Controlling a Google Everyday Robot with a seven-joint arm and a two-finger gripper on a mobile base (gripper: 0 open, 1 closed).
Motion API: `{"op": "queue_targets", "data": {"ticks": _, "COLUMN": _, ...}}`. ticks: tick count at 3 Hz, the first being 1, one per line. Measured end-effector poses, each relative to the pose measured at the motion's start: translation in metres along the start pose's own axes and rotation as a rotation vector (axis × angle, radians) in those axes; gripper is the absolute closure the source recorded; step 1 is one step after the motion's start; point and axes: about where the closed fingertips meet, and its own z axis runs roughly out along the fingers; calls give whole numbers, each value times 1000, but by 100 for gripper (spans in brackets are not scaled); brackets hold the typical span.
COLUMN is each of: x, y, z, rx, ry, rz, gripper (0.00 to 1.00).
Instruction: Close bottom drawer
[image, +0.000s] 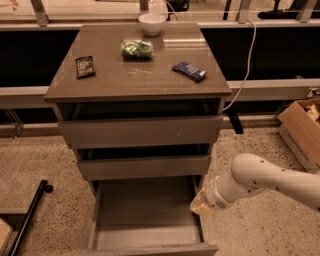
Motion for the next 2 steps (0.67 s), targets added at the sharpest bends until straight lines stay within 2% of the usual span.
{"op": "queue_targets", "data": {"ticks": 2, "x": 32, "y": -10, "z": 45, "rx": -32, "ry": -13, "rz": 59, "gripper": 100}}
